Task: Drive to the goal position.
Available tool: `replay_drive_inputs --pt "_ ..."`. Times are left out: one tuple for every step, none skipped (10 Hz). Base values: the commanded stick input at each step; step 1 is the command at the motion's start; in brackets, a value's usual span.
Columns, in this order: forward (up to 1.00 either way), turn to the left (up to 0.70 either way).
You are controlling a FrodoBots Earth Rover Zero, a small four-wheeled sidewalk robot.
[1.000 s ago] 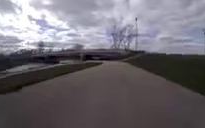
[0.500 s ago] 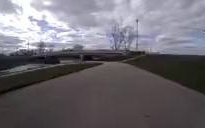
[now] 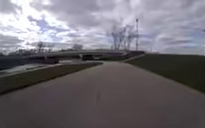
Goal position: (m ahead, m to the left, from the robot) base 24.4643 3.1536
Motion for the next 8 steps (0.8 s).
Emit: replay_drive_inputs --pt "1.00 0.00" --pt "1.00 0.00" --pt "1.00 0.00" --pt "1.00 0.00" --pt "1.00 0.00" --pt "1.00 0.00" --pt "1.00 0.00" --pt "1.00 0.00"
